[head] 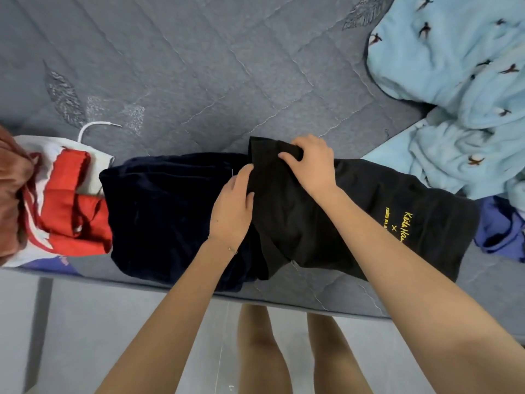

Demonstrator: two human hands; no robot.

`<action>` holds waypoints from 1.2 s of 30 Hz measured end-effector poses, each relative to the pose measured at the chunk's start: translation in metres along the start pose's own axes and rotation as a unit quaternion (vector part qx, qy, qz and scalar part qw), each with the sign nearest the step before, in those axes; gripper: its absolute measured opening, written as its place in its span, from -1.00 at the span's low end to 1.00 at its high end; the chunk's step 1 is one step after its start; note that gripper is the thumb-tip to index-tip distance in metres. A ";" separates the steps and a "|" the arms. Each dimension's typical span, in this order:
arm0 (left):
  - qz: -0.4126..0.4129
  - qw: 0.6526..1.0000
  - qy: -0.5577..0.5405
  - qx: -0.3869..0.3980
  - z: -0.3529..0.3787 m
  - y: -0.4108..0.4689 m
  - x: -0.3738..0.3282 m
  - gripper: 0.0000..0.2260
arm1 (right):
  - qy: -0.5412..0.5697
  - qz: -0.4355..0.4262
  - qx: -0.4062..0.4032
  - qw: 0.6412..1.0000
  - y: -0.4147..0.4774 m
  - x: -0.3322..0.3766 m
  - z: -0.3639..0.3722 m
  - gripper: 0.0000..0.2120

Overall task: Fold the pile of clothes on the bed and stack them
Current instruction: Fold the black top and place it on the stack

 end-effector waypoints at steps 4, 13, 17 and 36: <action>0.075 0.980 0.171 -0.071 -0.001 0.001 -0.010 -0.40 | -0.050 -0.002 0.007 0.999 -0.007 -0.002 -0.001 -0.58; 0.166 0.934 0.315 -0.015 0.035 0.005 -0.056 -0.37 | -0.132 0.037 0.012 0.991 -0.066 -0.058 -0.050 -0.36; 0.188 0.922 0.336 0.024 0.064 0.007 -0.089 -0.36 | -0.151 0.087 0.020 0.984 -0.099 -0.100 -0.080 -0.30; 0.246 0.910 0.306 0.132 0.227 -0.017 -0.215 -0.38 | -0.009 0.215 -0.089 0.973 -0.164 -0.294 -0.171 -0.13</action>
Point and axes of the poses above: each hand's wrist, its own y-axis towards the middle knuckle, its own z-axis out of the palm, x = y × z, the point moved 6 cm from there along y, towards the middle knuckle, and after that the axes turned 8 degrees about y, right-handed, at the moved point
